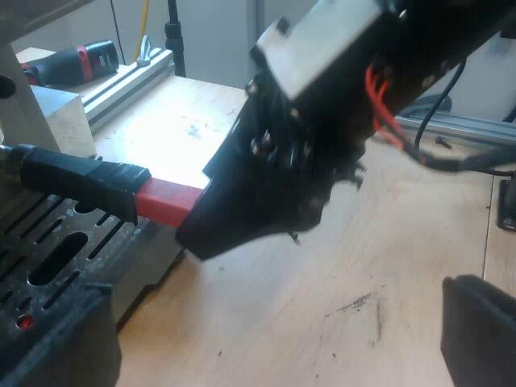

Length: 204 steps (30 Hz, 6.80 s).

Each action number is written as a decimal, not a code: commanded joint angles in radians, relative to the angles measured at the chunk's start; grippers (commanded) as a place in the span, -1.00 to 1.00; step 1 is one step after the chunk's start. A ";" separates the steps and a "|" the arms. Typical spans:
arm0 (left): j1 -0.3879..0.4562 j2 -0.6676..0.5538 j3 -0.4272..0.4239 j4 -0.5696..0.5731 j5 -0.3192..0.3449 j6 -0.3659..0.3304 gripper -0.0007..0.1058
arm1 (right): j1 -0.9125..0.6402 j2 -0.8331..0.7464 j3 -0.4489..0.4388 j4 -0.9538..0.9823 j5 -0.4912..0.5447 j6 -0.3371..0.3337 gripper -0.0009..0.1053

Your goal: Grind coffee beans and then tamp

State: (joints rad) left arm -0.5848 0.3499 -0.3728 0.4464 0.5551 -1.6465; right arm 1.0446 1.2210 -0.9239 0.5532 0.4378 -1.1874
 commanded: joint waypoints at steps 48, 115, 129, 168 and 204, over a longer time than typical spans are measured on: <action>-0.006 0.001 -0.005 0.005 -0.005 -0.004 0.57 | -0.078 0.103 0.082 -0.332 -0.061 -0.188 -0.98; -0.006 -0.120 -0.023 0.229 -0.163 -0.064 0.57 | 0.308 -0.416 0.390 0.007 0.047 -0.208 -0.98; -0.006 0.156 -0.002 0.153 -0.132 -0.002 0.57 | 0.305 -0.211 0.399 -0.152 0.021 -0.269 -0.98; -0.006 0.333 -0.002 0.116 -0.051 -0.001 0.56 | 0.240 -0.036 0.421 -0.234 -0.060 -0.178 -0.92; -0.006 0.187 -0.124 0.297 -0.278 -0.001 0.56 | 0.240 -0.344 0.153 0.208 -0.076 -0.273 0.31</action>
State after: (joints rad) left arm -0.5848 0.5441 -0.4851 0.7298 0.2928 -1.6461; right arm 1.2873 0.8856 -0.7604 0.7515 0.3543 -1.4425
